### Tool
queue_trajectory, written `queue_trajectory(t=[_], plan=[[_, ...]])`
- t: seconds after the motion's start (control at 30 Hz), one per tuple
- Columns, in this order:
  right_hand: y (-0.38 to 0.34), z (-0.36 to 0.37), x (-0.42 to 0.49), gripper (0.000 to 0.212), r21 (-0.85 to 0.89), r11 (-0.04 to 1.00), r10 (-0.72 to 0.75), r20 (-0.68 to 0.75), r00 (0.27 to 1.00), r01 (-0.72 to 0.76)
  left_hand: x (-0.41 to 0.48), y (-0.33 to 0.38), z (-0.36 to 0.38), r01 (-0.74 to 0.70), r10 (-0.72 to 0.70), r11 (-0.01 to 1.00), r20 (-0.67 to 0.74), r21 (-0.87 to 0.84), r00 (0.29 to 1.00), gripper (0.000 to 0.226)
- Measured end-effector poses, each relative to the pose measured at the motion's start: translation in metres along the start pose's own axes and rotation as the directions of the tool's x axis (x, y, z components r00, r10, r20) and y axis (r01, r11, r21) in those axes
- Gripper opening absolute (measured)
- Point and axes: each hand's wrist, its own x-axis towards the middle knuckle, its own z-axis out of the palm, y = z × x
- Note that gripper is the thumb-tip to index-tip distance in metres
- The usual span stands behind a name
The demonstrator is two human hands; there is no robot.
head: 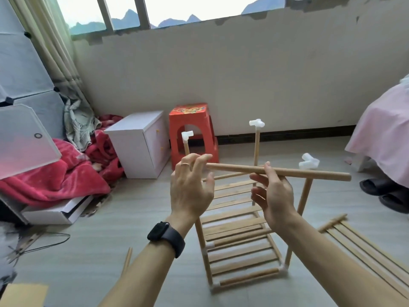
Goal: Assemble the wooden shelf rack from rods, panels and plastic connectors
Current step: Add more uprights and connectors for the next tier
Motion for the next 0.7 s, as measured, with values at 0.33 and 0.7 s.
queue_trajectory(t=[0.33,0.7], plan=[[0.019,-0.001,0.01,0.034,-0.044,0.999,0.007,-0.074,0.997,-0.01,-0.011,-0.021,0.017,0.699,-0.643,0.393,0.365,-0.597,0.673,0.022],[0.021,0.002,0.004,0.037,-0.074,0.997,-0.016,-0.076,0.997,0.01,-0.007,-0.026,0.031,0.635,-0.664,0.433,0.251,-0.64,0.705,0.019]])
